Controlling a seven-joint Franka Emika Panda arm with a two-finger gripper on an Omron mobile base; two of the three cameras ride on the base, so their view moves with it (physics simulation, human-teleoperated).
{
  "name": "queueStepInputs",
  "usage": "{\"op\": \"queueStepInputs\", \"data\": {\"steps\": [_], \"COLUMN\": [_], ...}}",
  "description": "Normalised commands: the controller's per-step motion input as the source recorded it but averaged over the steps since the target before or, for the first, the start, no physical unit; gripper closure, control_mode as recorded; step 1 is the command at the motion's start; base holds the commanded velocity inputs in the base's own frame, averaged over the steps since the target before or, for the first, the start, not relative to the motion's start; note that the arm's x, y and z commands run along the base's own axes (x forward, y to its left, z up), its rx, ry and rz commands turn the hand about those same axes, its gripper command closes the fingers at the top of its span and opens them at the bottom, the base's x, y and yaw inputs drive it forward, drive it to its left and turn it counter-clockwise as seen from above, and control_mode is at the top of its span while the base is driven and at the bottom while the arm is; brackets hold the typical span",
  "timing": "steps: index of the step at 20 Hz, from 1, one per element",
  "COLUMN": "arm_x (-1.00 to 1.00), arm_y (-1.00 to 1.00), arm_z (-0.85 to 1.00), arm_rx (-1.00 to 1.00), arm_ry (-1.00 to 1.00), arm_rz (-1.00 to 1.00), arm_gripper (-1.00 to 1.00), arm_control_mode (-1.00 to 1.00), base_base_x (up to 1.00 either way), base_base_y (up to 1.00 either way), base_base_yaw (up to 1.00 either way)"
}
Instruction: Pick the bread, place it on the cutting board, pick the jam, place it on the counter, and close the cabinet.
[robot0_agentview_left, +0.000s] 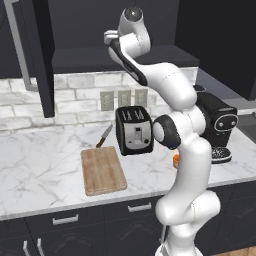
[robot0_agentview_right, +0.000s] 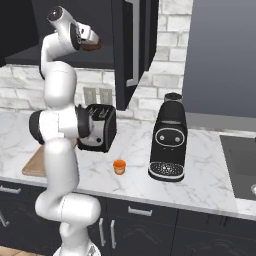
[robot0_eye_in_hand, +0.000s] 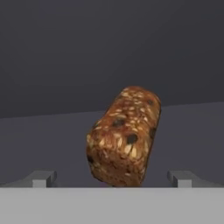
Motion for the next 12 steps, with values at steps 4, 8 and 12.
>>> {"op": "queueStepInputs", "data": {"steps": [4,8,12], "arm_x": [0.38,0.28,0.28], "arm_y": [0.0,0.0,0.0], "arm_z": [0.0,0.0,-0.02], "arm_rx": [0.0,0.0,0.0], "arm_ry": [0.0,0.0,0.0], "arm_rz": [0.0,0.0,0.0], "arm_gripper": [-1.0,-1.0,-1.0], "arm_control_mode": [-1.0,-1.0,-1.0], "base_base_x": [0.0,0.0,0.0], "base_base_y": [0.0,0.0,0.0], "base_base_yaw": [0.0,0.0,0.0]}}
